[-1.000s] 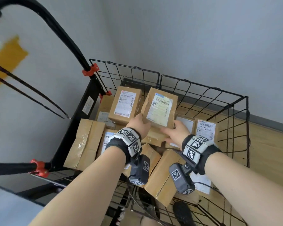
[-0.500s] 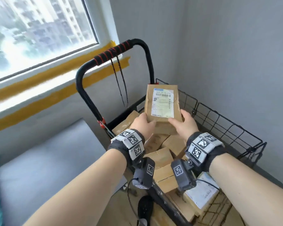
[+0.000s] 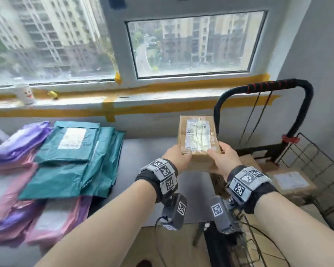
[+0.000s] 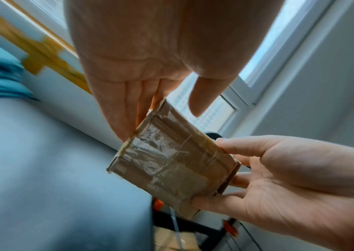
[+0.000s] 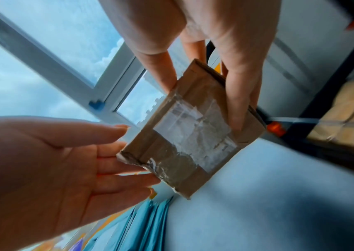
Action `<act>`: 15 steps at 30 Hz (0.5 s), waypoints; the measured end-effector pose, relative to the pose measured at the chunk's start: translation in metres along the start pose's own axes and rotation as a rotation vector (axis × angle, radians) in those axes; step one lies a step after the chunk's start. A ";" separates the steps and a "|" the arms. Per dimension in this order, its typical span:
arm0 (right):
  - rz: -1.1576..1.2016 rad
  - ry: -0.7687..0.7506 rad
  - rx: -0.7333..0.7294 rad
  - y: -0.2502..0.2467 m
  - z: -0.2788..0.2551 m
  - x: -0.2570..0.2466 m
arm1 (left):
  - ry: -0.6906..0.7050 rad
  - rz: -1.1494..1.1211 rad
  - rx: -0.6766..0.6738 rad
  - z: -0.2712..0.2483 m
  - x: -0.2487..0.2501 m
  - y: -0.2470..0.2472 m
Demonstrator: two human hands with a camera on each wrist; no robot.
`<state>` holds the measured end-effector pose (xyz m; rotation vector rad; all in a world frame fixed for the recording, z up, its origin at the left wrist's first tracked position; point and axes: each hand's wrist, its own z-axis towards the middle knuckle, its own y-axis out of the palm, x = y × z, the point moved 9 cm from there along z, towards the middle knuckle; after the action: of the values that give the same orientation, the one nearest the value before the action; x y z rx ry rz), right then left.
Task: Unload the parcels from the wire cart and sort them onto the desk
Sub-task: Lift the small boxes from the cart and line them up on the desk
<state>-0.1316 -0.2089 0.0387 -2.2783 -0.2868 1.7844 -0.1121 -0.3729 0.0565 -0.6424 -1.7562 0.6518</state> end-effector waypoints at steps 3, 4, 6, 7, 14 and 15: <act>-0.034 -0.023 -0.092 0.068 0.016 -0.011 | -0.095 -0.010 0.034 0.013 -0.056 -0.036; -0.024 -0.009 -0.121 0.092 0.021 -0.012 | -0.126 -0.005 0.035 0.017 -0.075 -0.047; 0.011 0.036 -0.162 0.138 0.030 -0.008 | -0.180 0.010 0.030 0.029 -0.112 -0.066; 0.023 0.057 -0.172 0.161 0.035 -0.006 | -0.205 0.015 0.024 0.036 -0.130 -0.075; 0.012 0.157 -0.136 0.263 0.070 0.009 | -0.300 0.071 -0.085 0.080 -0.212 -0.114; 0.004 0.164 -0.121 0.270 0.073 0.010 | -0.290 0.087 -0.107 0.083 -0.214 -0.119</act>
<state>-0.1972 -0.4593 -0.0689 -2.4923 -0.3696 1.6096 -0.1504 -0.6164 -0.0223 -0.7295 -2.0515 0.7442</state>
